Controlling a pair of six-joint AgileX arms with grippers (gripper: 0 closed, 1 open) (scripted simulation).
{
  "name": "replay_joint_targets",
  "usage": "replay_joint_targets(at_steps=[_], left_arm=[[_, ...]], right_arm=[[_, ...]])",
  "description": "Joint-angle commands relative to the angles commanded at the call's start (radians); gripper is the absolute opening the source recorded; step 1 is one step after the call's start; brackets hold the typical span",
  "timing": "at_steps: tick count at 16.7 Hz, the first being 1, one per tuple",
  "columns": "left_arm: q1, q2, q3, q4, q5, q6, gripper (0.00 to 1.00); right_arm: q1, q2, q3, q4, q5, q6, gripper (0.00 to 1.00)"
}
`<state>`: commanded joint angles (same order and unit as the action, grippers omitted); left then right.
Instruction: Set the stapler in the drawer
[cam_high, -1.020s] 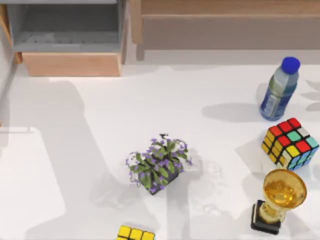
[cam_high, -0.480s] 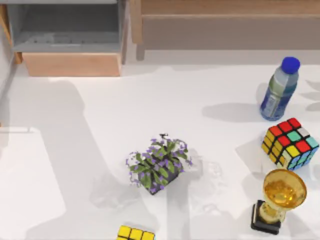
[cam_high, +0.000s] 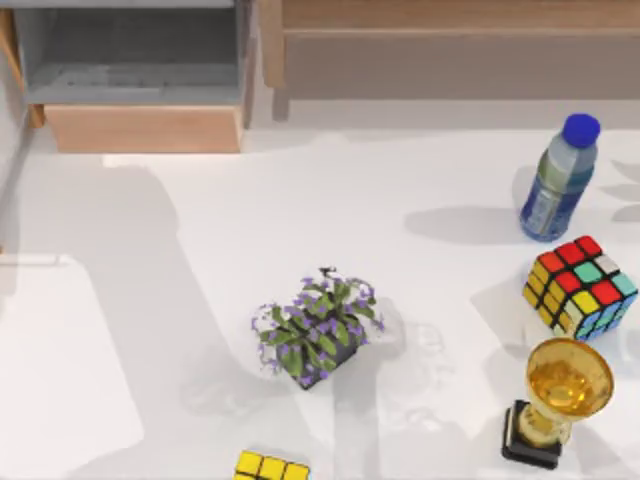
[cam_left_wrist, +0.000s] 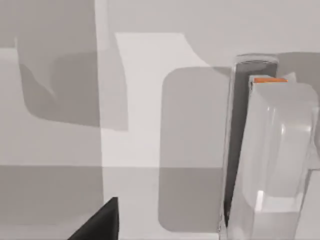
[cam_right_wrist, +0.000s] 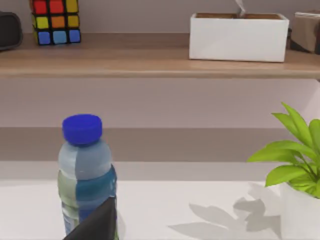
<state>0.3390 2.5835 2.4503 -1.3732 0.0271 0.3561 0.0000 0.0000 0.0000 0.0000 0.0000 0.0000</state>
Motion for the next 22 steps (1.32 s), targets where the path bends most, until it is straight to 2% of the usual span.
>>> replay_joint_targets(at_steps=[4,8,13,16,19,22], left_arm=[[0.048,-0.190,-0.135,0.207,0.101,0.026,1.00],[0.203,-0.338,-0.335,0.578,0.209,0.112,1.00],[0.460,-0.401,-0.680,1.249,0.338,0.294,1.00],[0.571,-0.415,-0.920,1.687,0.417,0.425,1.00],[0.624,-0.434,-1.159,2.085,0.496,0.562,1.00],[0.625,-0.475,-1.386,2.404,0.568,0.704,1.00]], right_arm=[[0.000,0.000,0.000,0.000,0.000,0.000,1.00],[0.000,0.000,0.000,0.000,0.000,0.000,1.00],[0.000,0.000,0.000,0.000,0.000,0.000,1.00],[0.000,0.000,0.000,0.000,0.000,0.000,1.00],[0.000,0.000,0.000,0.000,0.000,0.000,1.00],[0.000,0.000,0.000,0.000,0.000,0.000,1.00]])
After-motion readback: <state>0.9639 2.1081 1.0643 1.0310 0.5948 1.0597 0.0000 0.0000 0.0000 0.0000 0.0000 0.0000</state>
